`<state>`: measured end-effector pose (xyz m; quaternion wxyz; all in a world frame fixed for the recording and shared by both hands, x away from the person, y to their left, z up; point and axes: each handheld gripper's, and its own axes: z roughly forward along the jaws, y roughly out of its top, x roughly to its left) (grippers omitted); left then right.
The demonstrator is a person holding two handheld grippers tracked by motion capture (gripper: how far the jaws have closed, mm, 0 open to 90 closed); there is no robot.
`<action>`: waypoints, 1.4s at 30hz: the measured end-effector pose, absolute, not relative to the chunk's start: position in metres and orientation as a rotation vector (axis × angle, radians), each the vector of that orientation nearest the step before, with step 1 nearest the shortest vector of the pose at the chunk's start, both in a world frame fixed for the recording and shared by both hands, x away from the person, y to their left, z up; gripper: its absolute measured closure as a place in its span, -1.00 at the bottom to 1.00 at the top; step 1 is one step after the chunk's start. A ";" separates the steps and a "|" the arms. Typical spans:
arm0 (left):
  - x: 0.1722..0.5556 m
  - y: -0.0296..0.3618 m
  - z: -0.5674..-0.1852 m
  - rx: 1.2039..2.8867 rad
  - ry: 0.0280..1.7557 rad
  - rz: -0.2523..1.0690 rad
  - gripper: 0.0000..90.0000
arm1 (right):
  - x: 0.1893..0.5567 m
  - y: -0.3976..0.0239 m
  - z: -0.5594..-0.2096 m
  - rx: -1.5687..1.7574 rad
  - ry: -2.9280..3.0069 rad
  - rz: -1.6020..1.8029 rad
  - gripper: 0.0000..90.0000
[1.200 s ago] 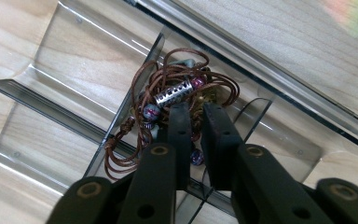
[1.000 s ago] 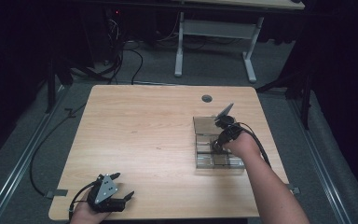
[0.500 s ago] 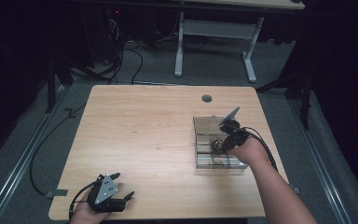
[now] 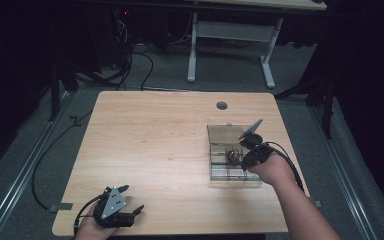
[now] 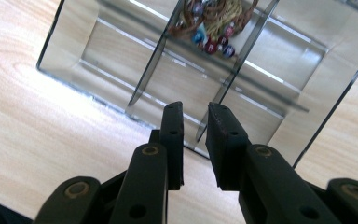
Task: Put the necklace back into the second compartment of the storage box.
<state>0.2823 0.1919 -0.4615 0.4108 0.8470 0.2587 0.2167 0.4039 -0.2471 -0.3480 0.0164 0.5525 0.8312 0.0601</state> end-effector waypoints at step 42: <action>0.283 0.194 -0.461 2.118 0.657 0.538 -0.60 | 0.334 -0.262 -0.400 1.704 2.490 0.433 0.48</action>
